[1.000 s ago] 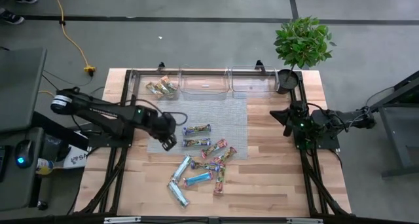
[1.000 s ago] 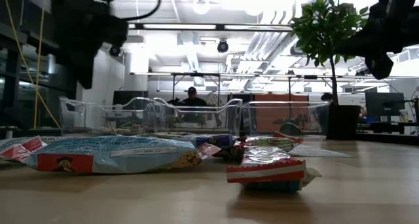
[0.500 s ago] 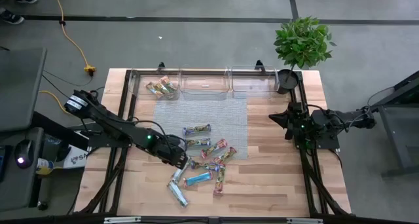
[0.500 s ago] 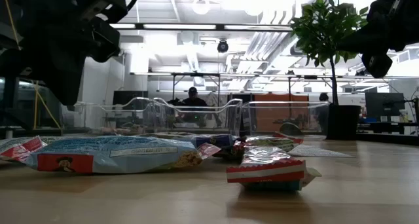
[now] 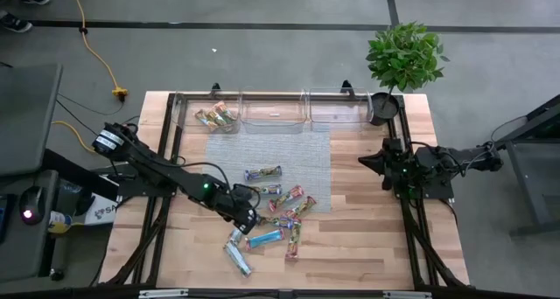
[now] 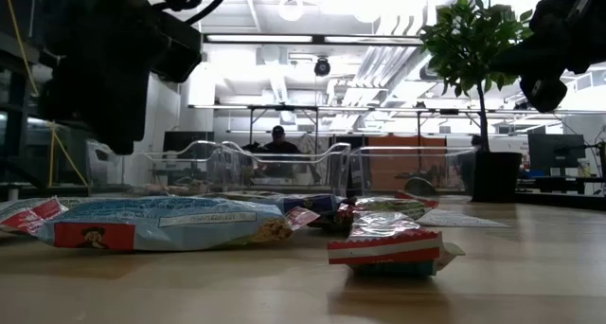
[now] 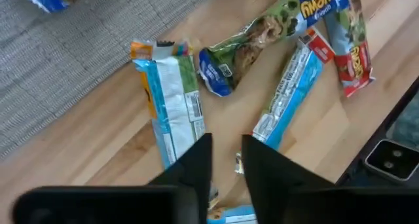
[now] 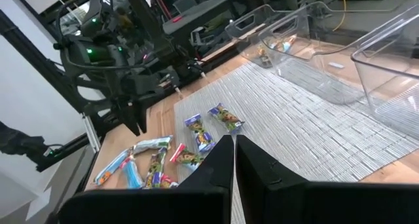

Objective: Pick and place Granola Bars by type
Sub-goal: Put the yellow granola bar into the left transparent bin

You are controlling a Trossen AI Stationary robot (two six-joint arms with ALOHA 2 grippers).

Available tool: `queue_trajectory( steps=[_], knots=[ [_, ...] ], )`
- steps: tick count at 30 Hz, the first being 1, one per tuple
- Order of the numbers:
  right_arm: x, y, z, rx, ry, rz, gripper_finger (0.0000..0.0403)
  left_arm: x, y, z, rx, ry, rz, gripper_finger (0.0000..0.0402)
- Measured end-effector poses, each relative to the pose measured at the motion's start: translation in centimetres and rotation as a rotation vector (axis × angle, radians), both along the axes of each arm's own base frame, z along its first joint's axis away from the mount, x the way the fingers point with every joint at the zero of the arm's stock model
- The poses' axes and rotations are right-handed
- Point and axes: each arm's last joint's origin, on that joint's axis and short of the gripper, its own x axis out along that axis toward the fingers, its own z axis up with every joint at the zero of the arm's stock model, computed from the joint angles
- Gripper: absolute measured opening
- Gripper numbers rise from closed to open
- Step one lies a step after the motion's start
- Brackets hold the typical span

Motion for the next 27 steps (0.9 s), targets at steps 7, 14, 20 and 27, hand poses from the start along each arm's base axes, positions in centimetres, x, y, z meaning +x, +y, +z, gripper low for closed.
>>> queue_trajectory(
  steps=[7, 14, 20, 27],
  knots=[
    [0.0, 0.0, 0.0, 0.001, 0.002, 0.008, 0.0000, -0.3, 0.2, -0.9, 0.020, 0.091, 0.069, 0.0188],
    [0.1, 0.0, -0.1, 0.001, 0.010, 0.008, 0.0000, -0.1, 0.4, -2.4, 0.012, 0.178, 0.074, 0.0217],
    [0.2, 0.1, -0.2, 0.006, 0.022, 0.024, 0.0000, 0.6, 0.0, -4.0, -0.001, 0.211, 0.062, 0.0217],
    [0.3, 0.2, -0.2, 0.017, 0.033, 0.032, 0.0000, 0.9, -0.2, -5.0, 0.007, 0.232, 0.062, 0.0217]
  ],
)
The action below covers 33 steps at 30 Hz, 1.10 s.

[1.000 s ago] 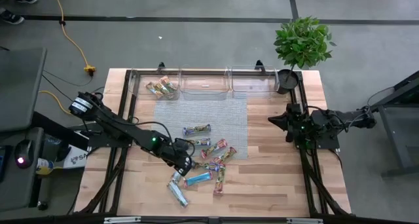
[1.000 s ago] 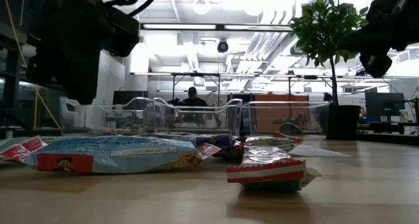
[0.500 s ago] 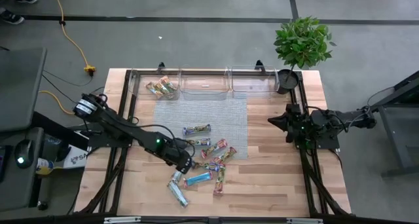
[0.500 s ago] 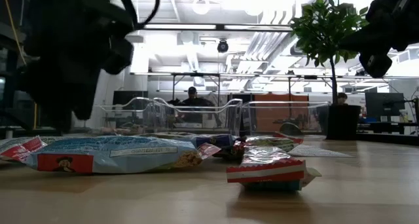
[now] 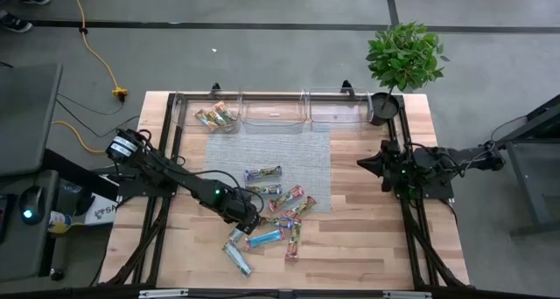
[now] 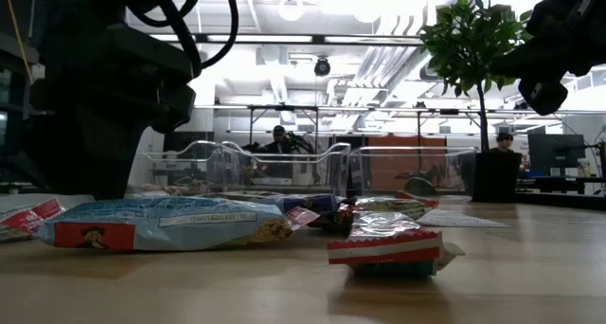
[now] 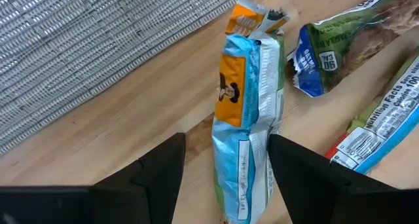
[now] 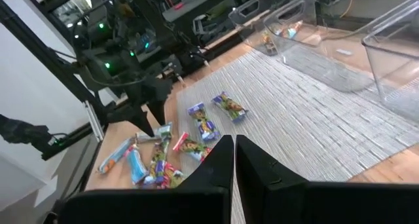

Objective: Pick and place Granola Bars by type
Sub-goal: Put the yellow granola bar into the left transparent bin

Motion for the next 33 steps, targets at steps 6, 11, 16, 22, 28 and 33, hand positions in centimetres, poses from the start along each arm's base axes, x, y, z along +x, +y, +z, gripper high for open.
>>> queue_trajectory(
  steps=[6, 11, 16, 22, 28, 33],
  knots=[
    [0.1, 0.0, 0.0, 0.007, 0.000, -0.001, 0.0000, 0.1, -0.1, -0.1, -0.009, -0.002, -0.003, 0.0218],
    [0.1, 0.0, 0.0, 0.006, 0.003, -0.002, 0.0000, 0.1, -0.1, -0.2, -0.011, -0.001, -0.006, 0.0199],
    [0.1, 0.0, 0.0, 0.005, 0.005, -0.002, 0.0000, 0.0, -0.1, -0.3, -0.020, 0.007, -0.009, 0.0151],
    [0.1, 0.0, -0.1, 0.005, 0.008, -0.002, 0.0000, 0.1, -0.1, -0.1, -0.045, 0.005, -0.017, 0.0095],
    [0.1, 0.0, -0.1, 0.004, 0.009, -0.002, 0.0000, 0.1, 0.0, 2.0, -0.011, -0.063, 0.005, 0.0073],
    [0.0, 0.0, -0.1, 0.004, 0.014, -0.001, 0.0000, 0.2, 0.8, 4.6, 0.049, -0.107, 0.051, 0.0071]
  ],
)
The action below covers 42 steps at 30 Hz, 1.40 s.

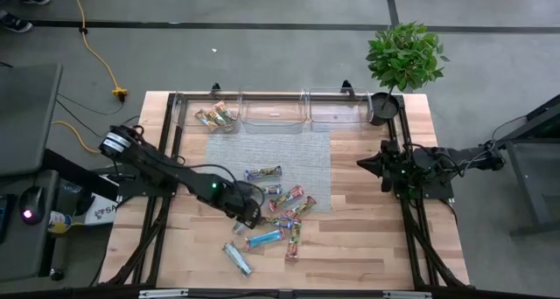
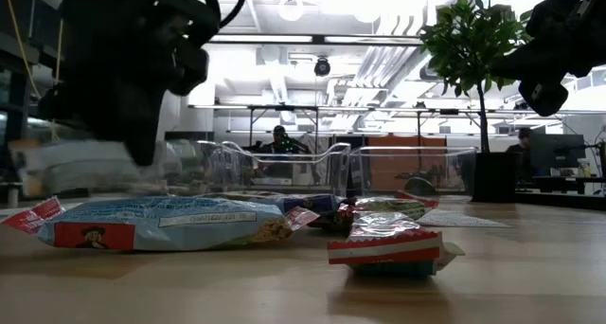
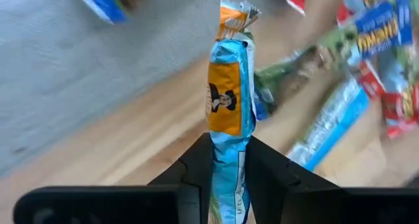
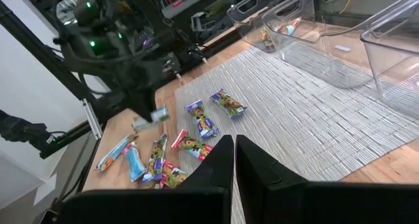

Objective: Pick and place Granola Bars by type
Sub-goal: Put the yellow granola bar into the left transparent bin

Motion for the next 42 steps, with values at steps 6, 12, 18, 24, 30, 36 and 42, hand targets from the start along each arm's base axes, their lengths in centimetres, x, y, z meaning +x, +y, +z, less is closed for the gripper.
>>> queue_trajectory(
  steps=[6, 12, 18, 24, 30, 36, 42],
  knots=[
    [0.0, 0.0, 0.0, 0.000, -0.001, 0.001, 0.0000, -0.9, 2.8, 4.6, 0.183, 0.042, 0.051, 0.0070],
    [0.0, 0.0, 0.0, 0.000, 0.000, 0.002, 0.0000, -4.5, 8.1, 10.3, 0.434, 0.207, 0.153, 0.0070],
    [0.1, 0.0, 0.0, -0.012, 0.006, -0.003, 0.0000, -8.7, 14.1, 14.8, 0.704, 0.275, 0.358, 0.0070],
    [0.1, 0.0, 0.0, -0.021, 0.002, -0.014, 0.0000, -10.8, 21.0, 15.7, 0.774, 0.386, 0.377, 0.0070],
    [0.1, -0.1, 0.0, -0.026, 0.000, -0.037, 0.0000, -11.6, 27.0, 14.8, 0.734, 0.438, 0.334, 0.0070],
    [0.1, -0.1, 0.1, -0.030, -0.002, -0.056, 0.0000, -10.7, 31.1, 11.5, 0.629, 0.567, 0.226, 0.0071],
    [0.1, -0.2, 0.1, -0.027, -0.006, -0.080, 0.0000, -8.9, 33.3, 7.8, 0.521, 0.616, 0.118, 0.0071]
  ],
)
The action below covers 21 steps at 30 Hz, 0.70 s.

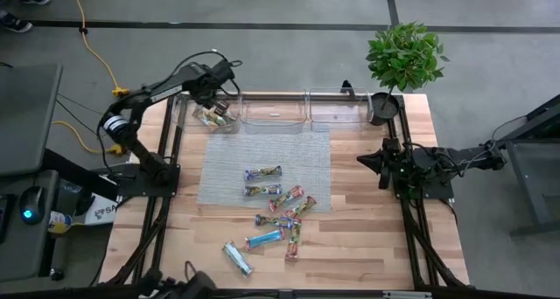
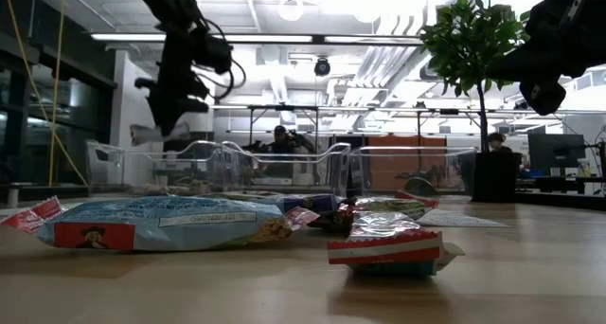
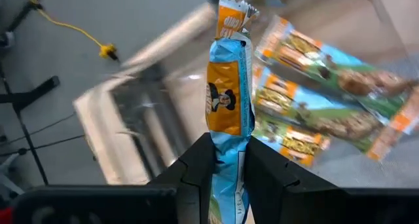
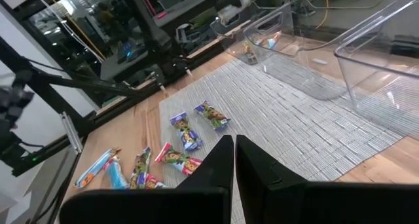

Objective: Pick and place Granola Bars by type
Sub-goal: Put the yellow granola bar into the left transparent bin

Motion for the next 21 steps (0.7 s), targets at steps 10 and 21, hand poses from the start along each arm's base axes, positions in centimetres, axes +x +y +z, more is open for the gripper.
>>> queue_trajectory(
  steps=[10, 21],
  knots=[
    [0.0, 0.0, 0.1, 0.006, -0.014, 0.001, 0.0000, 1.1, 0.9, -1.9, -0.050, 0.023, -0.046, 0.0084],
    [0.0, 0.0, 0.1, 0.008, -0.014, 0.006, 0.0000, 1.2, 0.2, -0.4, -0.174, -0.154, -0.108, 0.0160]
  ],
)
